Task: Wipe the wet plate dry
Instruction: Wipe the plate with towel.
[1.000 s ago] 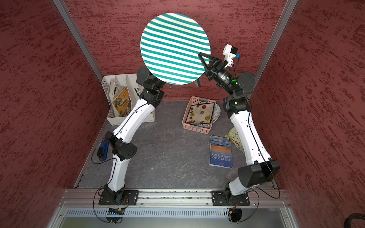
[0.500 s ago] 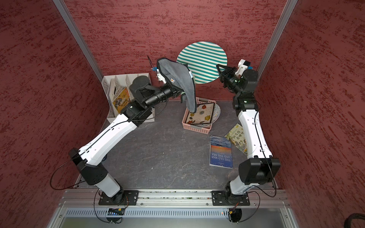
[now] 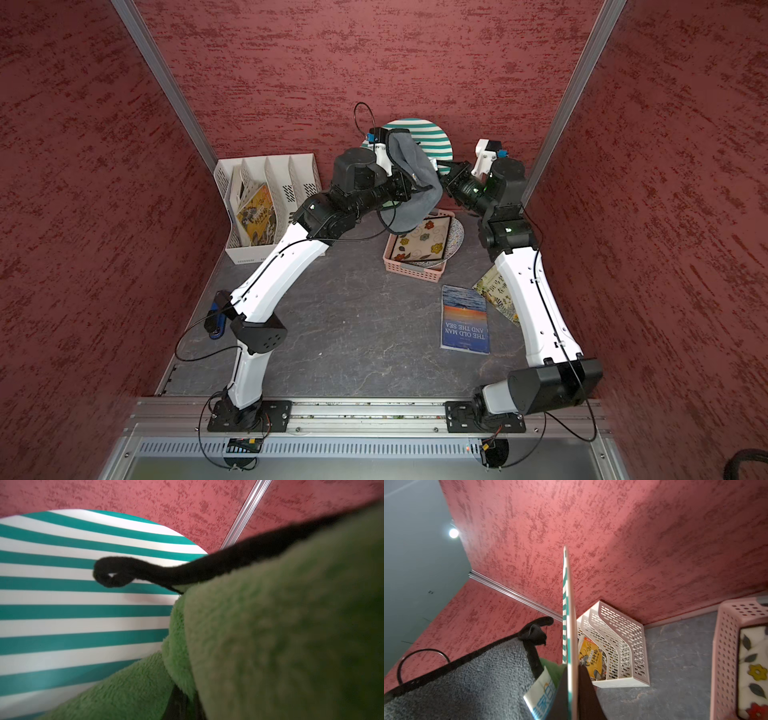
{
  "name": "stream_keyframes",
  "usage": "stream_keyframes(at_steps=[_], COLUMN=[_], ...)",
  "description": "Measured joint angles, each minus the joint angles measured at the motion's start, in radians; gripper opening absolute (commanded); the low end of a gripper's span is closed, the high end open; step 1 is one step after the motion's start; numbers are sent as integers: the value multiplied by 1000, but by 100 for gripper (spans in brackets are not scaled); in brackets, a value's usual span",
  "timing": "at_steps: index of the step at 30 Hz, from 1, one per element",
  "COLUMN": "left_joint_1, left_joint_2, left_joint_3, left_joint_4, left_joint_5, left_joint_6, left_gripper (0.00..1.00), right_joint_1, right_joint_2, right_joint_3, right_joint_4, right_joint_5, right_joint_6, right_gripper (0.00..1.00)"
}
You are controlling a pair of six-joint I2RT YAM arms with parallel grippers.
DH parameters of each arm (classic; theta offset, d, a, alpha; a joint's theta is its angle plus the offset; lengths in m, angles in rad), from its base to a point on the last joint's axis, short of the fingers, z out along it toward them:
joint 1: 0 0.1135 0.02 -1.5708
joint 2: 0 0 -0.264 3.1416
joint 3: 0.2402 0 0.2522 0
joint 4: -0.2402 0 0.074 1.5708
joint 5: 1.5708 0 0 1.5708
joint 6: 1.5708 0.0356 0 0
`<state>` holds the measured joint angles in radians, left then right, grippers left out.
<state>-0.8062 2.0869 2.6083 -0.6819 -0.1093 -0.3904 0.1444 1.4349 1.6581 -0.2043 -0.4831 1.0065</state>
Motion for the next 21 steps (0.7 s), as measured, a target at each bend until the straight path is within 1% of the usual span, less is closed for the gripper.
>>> stream_keyframes(at_steps=[2,4,6,8,10,12,14,17,19,20,21], left_joint_1=[19,58,117,178,227,245,225,149,105,89,76], left_joint_2=[-21,-54,-77,-82,-82,-76,-58,-27,-27,-37,-62], left_joint_3=[-31,-75,-100,-101,-94,-71,-28,14,-5,-36,-101], left_joint_4=[-35,-74,-120,-143,-148,-139,-118,-94,-80,-69,-51], left_joint_5=[-9,-31,-53,-45,20,125,222,322,365,373,382], left_joint_6=[-24,-48,-57,-49,-35,-10,32,85,96,98,100], left_gripper=[0,0,0,0,0,0,0,0,0,0,0], right_joint_1=[5,5,7,26,64,99,119,117,88,64,28], right_joint_2=[-1,-12,-49,-104,-149,-165,-157,-119,-87,-76,-69], right_joint_3=[0,-13,-69,-143,-202,-234,-235,-178,-124,-105,-92], right_joint_4=[-32,-38,-10,6,5,5,11,-14,-29,-28,-23], right_joint_5=[1,-5,-30,-60,-71,-75,-89,-79,-44,-26,0], right_joint_6=[-26,-61,-93,-129,-164,-178,-176,-164,-146,-135,-116], right_gripper=[0,0,0,0,0,0,0,0,0,0,0])
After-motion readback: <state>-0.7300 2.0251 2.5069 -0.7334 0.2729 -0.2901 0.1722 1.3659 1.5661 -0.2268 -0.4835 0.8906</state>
